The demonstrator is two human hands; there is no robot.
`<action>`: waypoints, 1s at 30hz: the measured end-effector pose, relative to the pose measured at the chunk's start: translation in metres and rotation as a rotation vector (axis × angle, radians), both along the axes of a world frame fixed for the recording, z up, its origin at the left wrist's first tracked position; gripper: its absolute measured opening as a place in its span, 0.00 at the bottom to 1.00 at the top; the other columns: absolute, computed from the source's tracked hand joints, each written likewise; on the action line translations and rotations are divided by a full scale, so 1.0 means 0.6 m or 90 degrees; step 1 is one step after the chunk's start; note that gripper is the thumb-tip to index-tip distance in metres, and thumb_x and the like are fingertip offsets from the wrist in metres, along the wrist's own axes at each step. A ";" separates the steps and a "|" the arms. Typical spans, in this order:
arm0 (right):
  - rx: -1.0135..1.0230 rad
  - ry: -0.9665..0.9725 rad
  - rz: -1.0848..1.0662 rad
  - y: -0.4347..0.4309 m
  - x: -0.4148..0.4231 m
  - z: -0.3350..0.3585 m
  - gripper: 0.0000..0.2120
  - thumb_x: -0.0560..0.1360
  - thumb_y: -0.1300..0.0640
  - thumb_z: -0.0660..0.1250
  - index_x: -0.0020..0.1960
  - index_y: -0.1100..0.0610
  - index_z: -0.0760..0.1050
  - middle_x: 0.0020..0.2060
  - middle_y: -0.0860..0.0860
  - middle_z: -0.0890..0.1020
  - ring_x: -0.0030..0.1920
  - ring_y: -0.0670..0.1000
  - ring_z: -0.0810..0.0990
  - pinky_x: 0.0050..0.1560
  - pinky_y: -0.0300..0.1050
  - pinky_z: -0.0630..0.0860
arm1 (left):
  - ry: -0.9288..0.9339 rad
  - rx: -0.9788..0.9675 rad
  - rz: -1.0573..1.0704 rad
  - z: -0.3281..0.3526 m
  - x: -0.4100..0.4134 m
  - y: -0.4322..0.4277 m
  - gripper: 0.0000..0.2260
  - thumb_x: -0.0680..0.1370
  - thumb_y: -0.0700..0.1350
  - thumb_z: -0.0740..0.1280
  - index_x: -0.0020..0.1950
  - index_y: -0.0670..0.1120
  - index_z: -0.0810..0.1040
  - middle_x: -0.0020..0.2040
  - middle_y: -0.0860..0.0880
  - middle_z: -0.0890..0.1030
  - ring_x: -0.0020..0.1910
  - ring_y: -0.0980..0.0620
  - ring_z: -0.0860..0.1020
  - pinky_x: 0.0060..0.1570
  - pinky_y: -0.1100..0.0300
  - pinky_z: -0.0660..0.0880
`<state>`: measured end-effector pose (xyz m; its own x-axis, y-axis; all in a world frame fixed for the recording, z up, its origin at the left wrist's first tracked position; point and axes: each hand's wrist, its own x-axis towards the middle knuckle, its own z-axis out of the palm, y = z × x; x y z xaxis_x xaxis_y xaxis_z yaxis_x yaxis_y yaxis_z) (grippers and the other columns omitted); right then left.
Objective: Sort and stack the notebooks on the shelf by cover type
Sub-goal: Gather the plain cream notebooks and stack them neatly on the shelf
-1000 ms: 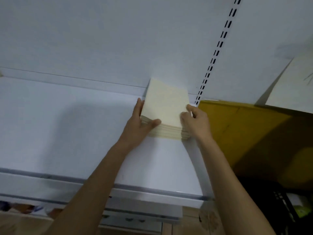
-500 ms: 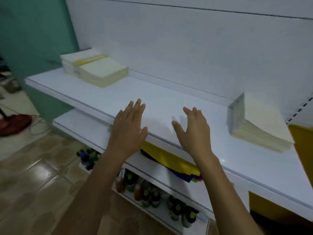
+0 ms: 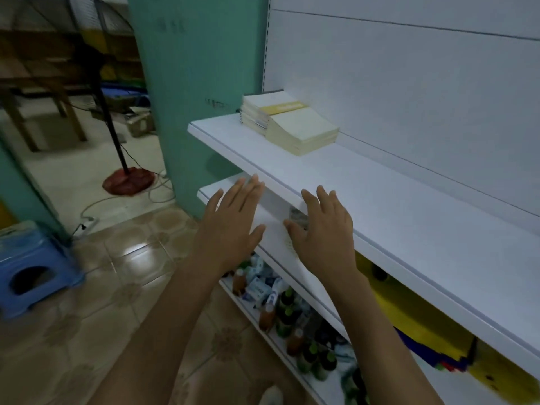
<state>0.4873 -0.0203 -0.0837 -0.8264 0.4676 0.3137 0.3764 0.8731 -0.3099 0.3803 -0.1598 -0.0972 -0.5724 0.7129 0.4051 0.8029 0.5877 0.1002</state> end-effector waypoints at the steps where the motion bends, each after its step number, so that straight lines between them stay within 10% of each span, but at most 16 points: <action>1: 0.013 0.000 -0.002 0.002 -0.016 0.001 0.29 0.80 0.43 0.56 0.76 0.53 0.55 0.77 0.54 0.53 0.77 0.57 0.48 0.75 0.55 0.49 | -0.006 0.007 0.000 -0.003 -0.013 0.001 0.31 0.80 0.54 0.59 0.78 0.47 0.48 0.78 0.51 0.48 0.77 0.52 0.47 0.74 0.49 0.49; 30: 0.133 -0.059 -0.079 0.277 -0.550 0.036 0.28 0.79 0.43 0.57 0.75 0.52 0.58 0.75 0.53 0.60 0.75 0.54 0.57 0.74 0.55 0.52 | 0.073 -0.044 -0.168 0.004 -0.541 0.284 0.29 0.79 0.53 0.62 0.76 0.46 0.58 0.77 0.46 0.57 0.75 0.48 0.57 0.72 0.50 0.56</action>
